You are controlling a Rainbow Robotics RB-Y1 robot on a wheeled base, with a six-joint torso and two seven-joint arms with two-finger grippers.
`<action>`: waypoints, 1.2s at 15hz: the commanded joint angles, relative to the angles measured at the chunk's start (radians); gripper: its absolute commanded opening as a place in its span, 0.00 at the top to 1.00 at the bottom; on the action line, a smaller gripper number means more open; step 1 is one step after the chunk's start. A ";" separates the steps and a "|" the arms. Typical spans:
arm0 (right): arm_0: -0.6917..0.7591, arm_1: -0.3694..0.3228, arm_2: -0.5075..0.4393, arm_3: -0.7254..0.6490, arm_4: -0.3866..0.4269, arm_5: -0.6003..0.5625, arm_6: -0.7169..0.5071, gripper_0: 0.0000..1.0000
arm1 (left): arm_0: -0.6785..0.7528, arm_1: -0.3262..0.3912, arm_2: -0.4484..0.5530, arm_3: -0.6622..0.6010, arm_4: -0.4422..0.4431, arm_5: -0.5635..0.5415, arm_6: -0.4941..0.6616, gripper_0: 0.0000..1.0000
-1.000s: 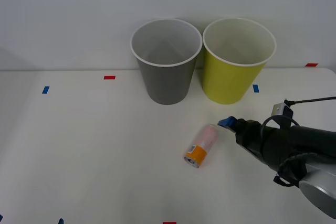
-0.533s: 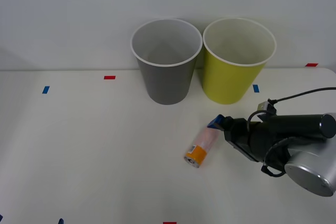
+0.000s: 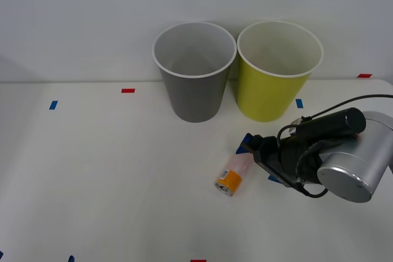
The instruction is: Put cans in the gray bin and PET bottles in the light green bin.
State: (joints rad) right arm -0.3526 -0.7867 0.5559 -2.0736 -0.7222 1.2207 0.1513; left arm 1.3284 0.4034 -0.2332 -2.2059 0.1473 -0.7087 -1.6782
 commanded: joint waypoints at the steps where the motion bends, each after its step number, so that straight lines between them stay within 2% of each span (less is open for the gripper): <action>1: -0.023 0.012 0.001 0.029 -0.016 0.000 -0.010 0.00 | 0.000 0.000 0.000 0.000 0.000 0.000 0.000 0.00; 9: -0.126 0.086 0.070 0.185 0.009 0.000 -0.019 0.00 | 0.000 0.000 0.000 0.000 0.000 0.000 0.000 0.00; 18: -0.128 0.115 0.088 0.214 0.061 0.002 -0.019 0.00 | 0.000 0.000 0.000 0.000 0.000 0.000 0.000 0.00</action>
State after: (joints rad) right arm -0.4804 -0.6765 0.6400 -1.8599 -0.6705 1.2224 0.1320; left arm 1.3284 0.4034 -0.2332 -2.2059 0.1473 -0.7087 -1.6782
